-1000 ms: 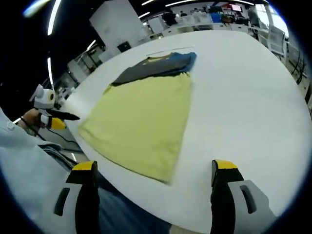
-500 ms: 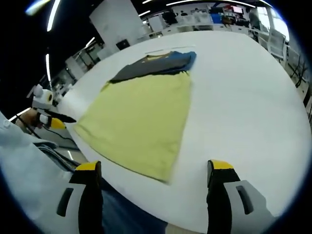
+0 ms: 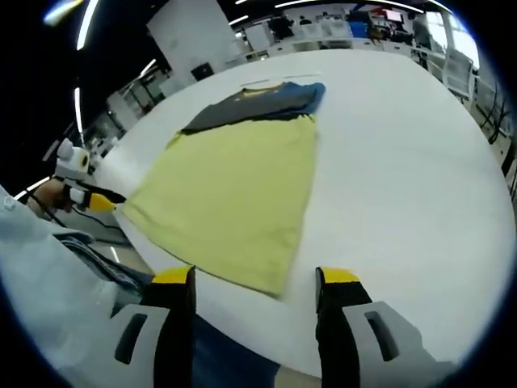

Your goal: Fold the garment on the visible template until the final outline fits inside the template.

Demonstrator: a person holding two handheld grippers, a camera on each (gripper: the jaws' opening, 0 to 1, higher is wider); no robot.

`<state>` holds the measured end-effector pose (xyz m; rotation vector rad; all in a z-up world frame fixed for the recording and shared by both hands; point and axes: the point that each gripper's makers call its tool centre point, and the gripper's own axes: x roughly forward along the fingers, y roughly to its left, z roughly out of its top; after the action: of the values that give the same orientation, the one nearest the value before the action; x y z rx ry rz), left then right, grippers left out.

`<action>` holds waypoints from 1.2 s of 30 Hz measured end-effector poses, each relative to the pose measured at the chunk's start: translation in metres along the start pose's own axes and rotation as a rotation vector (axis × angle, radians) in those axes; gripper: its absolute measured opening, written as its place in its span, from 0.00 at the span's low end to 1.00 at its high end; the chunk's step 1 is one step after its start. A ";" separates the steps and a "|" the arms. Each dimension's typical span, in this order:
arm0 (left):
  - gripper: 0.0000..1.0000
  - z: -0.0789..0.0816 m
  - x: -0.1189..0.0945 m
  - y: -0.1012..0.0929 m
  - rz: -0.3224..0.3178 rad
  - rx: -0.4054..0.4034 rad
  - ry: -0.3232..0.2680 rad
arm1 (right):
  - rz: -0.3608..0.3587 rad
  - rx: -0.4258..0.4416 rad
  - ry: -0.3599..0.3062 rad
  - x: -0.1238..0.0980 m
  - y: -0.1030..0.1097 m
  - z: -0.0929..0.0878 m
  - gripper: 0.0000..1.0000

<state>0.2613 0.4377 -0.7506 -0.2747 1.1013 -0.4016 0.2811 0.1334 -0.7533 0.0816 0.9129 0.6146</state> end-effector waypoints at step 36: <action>0.17 -0.004 -0.003 0.037 0.119 -0.017 -0.002 | -0.037 -0.011 0.029 0.007 -0.012 -0.007 0.12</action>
<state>0.2636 0.4716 -0.7650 -0.2235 1.1137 -0.2863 0.2843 0.1254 -0.7667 0.0455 0.9373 0.5873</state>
